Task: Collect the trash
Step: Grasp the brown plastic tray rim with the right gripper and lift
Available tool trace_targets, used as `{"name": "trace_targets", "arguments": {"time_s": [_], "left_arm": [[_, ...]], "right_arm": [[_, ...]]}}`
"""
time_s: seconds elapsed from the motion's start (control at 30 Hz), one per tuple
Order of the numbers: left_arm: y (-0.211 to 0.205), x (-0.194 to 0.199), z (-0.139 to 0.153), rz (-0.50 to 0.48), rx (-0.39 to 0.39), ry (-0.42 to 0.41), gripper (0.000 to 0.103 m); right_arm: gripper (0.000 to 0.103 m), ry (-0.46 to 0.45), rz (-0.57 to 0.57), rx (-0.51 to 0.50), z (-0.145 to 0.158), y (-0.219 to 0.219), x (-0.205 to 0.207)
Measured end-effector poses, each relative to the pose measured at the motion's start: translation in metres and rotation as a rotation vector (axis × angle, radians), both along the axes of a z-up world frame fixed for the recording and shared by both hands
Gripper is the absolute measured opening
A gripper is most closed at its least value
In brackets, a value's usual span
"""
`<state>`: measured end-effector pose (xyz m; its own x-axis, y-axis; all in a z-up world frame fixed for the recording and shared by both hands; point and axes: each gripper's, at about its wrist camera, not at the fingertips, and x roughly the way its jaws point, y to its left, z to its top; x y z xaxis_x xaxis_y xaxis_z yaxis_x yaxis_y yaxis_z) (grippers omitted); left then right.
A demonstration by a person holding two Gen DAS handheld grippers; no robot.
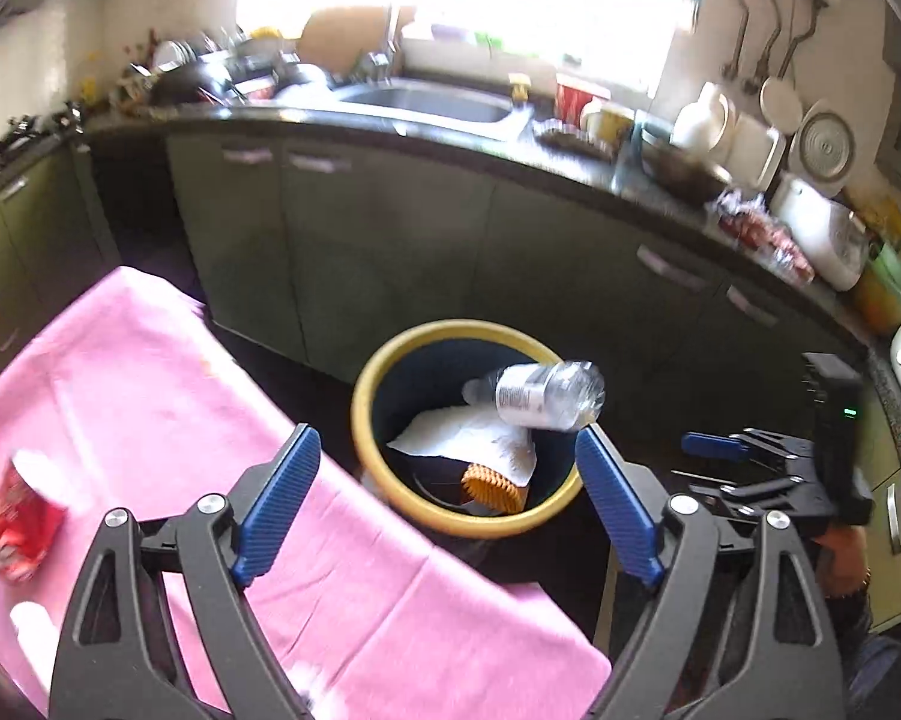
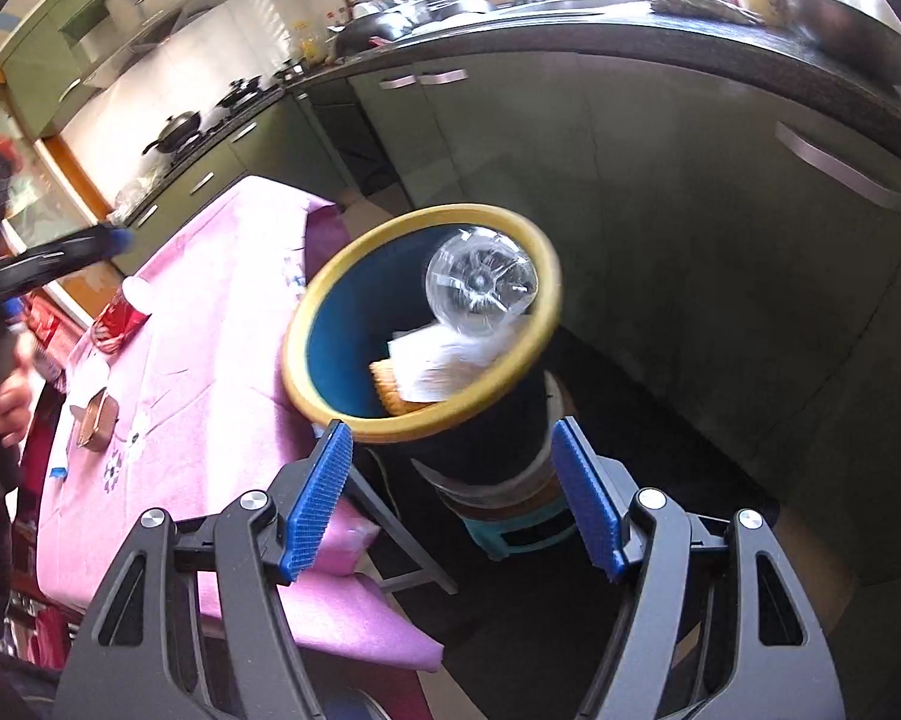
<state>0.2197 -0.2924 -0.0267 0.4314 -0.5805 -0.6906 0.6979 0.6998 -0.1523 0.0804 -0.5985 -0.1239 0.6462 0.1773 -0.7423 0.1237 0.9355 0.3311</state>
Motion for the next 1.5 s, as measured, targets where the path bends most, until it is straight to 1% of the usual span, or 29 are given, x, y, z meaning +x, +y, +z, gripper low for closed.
{"name": "trace_targets", "arguments": {"time_s": [0.03, 0.13, 0.23, 0.37, 0.47, 0.5, 0.53, 0.57, 0.67, 0.7, 0.77, 0.87, 1.07, 1.17, 1.23, 1.3, 1.37, 1.43, 1.5], "left_arm": [[0.020, -0.011, 0.008, 0.021, -0.024, -0.019, 0.087], [0.074, -0.040, 0.025, 0.085, -0.068, -0.064, 0.088], [0.129, -0.068, 0.040, 0.201, -0.093, -0.124, 0.090], [0.204, -0.103, 0.053, 0.404, -0.081, -0.210, 0.093], [0.258, -0.125, 0.056, 0.545, -0.091, -0.231, 0.094], [0.272, -0.132, 0.056, 0.581, -0.102, -0.235, 0.094], [0.285, -0.137, 0.055, 0.609, -0.114, -0.235, 0.094], [0.296, -0.141, 0.054, 0.632, -0.121, -0.232, 0.094], [0.321, -0.153, 0.049, 0.687, -0.131, -0.237, 0.095], [0.325, -0.155, 0.046, 0.692, -0.131, -0.237, 0.095], [0.333, -0.159, 0.042, 0.692, -0.141, -0.229, 0.095], [0.339, -0.161, 0.034, 0.686, -0.157, -0.210, 0.095], [0.346, -0.158, 0.020, 0.657, -0.159, -0.176, 0.095], [0.351, -0.158, 0.015, 0.660, -0.166, -0.167, 0.095], [0.356, -0.158, 0.013, 0.664, -0.180, -0.158, 0.095], [0.360, -0.159, 0.011, 0.666, -0.188, -0.154, 0.095], [0.362, -0.160, 0.010, 0.669, -0.190, -0.152, 0.095], [0.365, -0.160, 0.007, 0.672, -0.193, -0.147, 0.095], [0.366, -0.160, 0.007, 0.674, -0.194, -0.142, 0.095]], "right_arm": [[0.069, -0.003, 0.015, -0.001, 0.002, 0.006, 0.002], [0.069, -0.012, 0.079, -0.005, 0.008, 0.028, 0.012], [0.069, -0.027, 0.183, -0.005, 0.015, 0.064, 0.025], [0.070, -0.052, 0.372, -0.001, 0.025, 0.135, 0.047], [0.070, -0.060, 0.521, -0.007, 0.029, 0.197, 0.065], [0.070, -0.067, 0.575, -0.015, 0.031, 0.219, 0.070], [0.074, -0.072, 0.618, -0.026, 0.033, 0.239, 0.074], [0.081, -0.072, 0.665, -0.041, 0.034, 0.261, 0.080], [0.085, -0.044, 0.713, -0.050, 0.031, 0.311, 0.090], [0.086, -0.035, 0.722, -0.047, 0.028, 0.325, 0.093], [0.088, -0.032, 0.705, -0.046, 0.023, 0.348, 0.096], [0.091, -0.021, 0.668, -0.053, 0.013, 0.370, 0.101], [0.091, 0.003, 0.597, -0.117, -0.009, 0.398, 0.107], [0.091, 0.006, 0.575, -0.139, -0.014, 0.408, 0.111], [0.091, -0.008, 0.557, -0.172, -0.014, 0.413, 0.112], [0.086, -0.010, 0.540, -0.197, -0.015, 0.416, 0.114], [0.071, 0.003, 0.533, -0.198, -0.018, 0.417, 0.117], [0.069, -0.006, 0.521, -0.204, -0.016, 0.414, 0.117], [0.068, 0.000, 0.524, -0.184, -0.016, 0.410, 0.118]]}}
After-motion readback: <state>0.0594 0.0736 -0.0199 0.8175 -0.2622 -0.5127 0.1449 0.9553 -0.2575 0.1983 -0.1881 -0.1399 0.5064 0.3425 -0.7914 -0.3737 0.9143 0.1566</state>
